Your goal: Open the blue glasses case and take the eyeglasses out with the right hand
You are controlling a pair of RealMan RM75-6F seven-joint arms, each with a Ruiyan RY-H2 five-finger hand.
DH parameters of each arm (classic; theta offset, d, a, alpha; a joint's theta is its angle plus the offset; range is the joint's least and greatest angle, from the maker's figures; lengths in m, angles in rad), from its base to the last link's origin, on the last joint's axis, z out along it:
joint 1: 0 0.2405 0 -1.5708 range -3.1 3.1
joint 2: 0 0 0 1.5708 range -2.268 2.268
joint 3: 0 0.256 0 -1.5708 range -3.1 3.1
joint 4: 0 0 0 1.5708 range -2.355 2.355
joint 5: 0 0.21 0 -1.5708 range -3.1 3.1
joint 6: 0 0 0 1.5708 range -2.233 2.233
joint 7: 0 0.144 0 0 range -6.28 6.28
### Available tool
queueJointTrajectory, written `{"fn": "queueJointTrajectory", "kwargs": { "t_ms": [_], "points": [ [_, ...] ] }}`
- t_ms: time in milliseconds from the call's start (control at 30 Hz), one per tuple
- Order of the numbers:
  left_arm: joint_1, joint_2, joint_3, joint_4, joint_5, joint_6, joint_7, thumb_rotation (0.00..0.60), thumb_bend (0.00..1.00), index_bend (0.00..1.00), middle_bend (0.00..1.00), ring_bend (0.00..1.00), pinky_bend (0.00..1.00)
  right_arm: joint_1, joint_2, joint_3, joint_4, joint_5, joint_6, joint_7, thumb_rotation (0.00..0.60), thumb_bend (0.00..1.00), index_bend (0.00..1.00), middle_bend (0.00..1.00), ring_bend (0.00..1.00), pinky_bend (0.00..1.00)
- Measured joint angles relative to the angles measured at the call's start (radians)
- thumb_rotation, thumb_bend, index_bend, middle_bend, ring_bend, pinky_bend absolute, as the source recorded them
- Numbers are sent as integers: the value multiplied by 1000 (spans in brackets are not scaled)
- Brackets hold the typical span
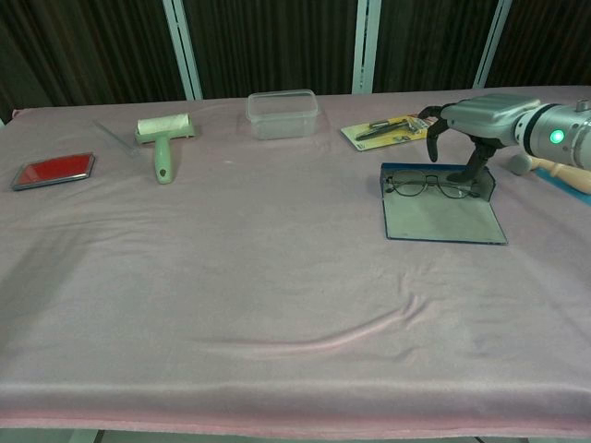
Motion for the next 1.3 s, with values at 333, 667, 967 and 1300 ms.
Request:
{"fn": "queueJointTrajectory", "kwargs": {
  "t_ms": [333,667,967,1300],
  "points": [
    [-1,2,0,0,-1,-1,-3,600,431,0,0,0,112,29,-35,35,32,81,-34,-76,600,466,586,94,19,0],
    [-3,1,2,1,-1,-5,-2,600,439,0,0,0,112,44,-66,52,82,153,-66,-121,600,471,601,93,18,0],
    [-4,2,1,1,-2,-6,-2,600,489,0,0,0,112,52,-73,58,84,176,-79,-135,600,524,656,89,19,0],
    [-4,4,4,-2,1,-5,-1,600,732,0,0,0,112,53,-82,55,88,200,-85,-150,600,544,692,102,19,0]
  ]
}}
